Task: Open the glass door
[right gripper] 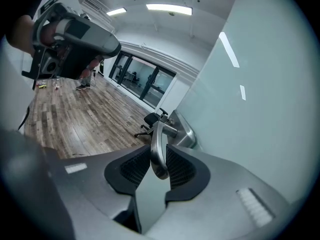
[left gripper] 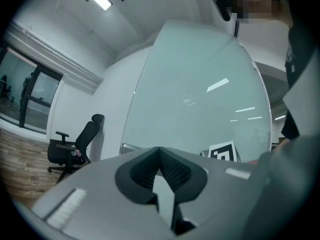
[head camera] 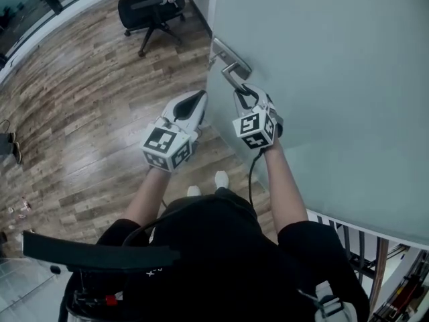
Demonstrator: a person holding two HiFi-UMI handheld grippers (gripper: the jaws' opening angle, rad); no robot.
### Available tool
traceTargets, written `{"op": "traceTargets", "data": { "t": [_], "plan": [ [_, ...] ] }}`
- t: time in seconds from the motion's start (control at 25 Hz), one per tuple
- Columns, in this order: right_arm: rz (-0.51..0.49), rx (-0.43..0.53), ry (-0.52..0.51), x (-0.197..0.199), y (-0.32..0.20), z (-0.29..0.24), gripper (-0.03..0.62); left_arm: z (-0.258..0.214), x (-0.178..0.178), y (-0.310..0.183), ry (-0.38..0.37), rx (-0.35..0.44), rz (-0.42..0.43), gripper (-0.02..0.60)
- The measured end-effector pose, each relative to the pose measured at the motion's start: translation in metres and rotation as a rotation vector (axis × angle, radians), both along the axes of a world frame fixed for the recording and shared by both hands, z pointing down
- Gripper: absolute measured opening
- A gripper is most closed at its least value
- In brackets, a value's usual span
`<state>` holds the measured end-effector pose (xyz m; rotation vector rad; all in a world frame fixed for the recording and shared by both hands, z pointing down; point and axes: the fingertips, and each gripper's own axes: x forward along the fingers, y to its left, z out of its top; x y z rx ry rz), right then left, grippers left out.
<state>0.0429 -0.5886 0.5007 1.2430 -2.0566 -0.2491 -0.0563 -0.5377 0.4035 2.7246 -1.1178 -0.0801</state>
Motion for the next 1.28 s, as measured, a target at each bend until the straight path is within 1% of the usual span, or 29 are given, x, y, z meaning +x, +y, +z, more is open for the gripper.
{"op": "traceTargets", "data": {
  "t": [0.28, 0.64, 1.28],
  "plan": [
    [-0.026, -0.002, -0.01, 0.002, -0.007, 0.003, 0.095, -0.002, 0.015, -0.016, -0.001, 0.006, -0.023, -0.002],
    [-0.019, -0.004, -0.029, 0.016, -0.026, 0.013, 0.095, 0.008, 0.042, -0.036, -0.012, 0.006, -0.027, -0.001],
    [0.036, 0.007, -0.016, 0.027, -0.029, -0.001, 0.095, -0.003, 0.037, -0.03, 0.005, 0.011, -0.037, -0.001]
  ]
}}
